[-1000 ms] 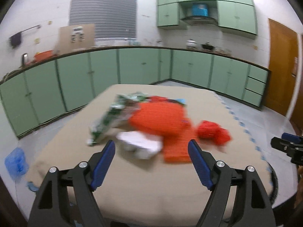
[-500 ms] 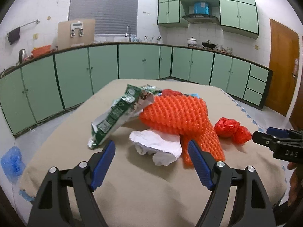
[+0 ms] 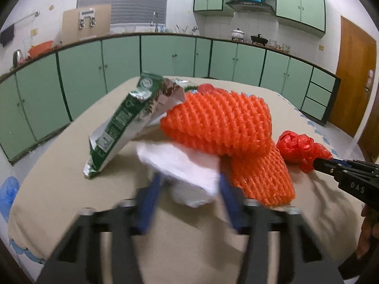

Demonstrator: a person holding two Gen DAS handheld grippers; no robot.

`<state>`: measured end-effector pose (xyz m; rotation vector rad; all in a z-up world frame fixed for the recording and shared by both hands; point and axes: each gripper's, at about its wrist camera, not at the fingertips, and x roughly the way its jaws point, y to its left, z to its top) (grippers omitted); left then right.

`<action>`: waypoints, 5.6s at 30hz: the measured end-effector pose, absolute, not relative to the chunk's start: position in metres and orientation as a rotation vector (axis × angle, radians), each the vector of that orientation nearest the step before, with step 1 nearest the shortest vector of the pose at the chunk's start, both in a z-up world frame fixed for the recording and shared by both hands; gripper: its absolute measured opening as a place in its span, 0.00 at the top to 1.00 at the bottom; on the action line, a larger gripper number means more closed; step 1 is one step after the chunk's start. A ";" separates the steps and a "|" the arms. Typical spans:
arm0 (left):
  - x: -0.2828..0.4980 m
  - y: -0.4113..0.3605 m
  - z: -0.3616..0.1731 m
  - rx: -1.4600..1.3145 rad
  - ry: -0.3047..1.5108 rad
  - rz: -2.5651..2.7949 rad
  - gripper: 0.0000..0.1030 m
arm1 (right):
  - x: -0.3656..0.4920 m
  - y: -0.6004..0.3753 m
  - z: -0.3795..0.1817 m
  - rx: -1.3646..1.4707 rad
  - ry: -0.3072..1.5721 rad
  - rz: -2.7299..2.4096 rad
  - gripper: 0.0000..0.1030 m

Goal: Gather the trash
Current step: 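Grasp the white tissue with the left tool while the right tool grasps the red plastic bag, then carry the tissue and red bag over the bin and release both, then grasp the green milk carton with the left tool while the right tool grasps an orange foam net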

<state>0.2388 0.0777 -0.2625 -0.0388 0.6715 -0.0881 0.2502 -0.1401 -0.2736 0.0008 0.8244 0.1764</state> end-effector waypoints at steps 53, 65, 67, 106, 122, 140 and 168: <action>0.173 -0.161 -0.186 0.091 0.571 -0.630 0.94 | 0.106 -0.373 -0.215 0.178 0.689 -0.217 0.94; 0.196 -0.244 -0.234 0.169 0.687 -0.731 0.94 | 0.112 -0.433 -0.274 0.275 0.793 -0.344 0.96; 0.201 -0.253 -0.243 0.174 0.712 -0.741 0.94 | 0.118 -0.442 -0.284 0.298 0.814 -0.354 0.96; 0.194 0.047 -0.195 0.084 0.486 -0.083 0.31 | 0.197 -0.216 -0.217 0.087 0.744 0.111 0.61; 0.239 0.137 -0.229 0.090 0.505 -0.033 0.31 | 0.244 -0.091 -0.233 0.025 0.767 0.238 0.61; 0.281 0.151 -0.248 0.078 0.579 -0.091 0.70 | 0.265 -0.056 -0.240 0.045 0.761 0.277 0.55; 0.254 0.163 -0.231 -0.029 0.528 -0.102 0.95 | 0.267 -0.028 -0.241 0.042 0.762 0.355 0.50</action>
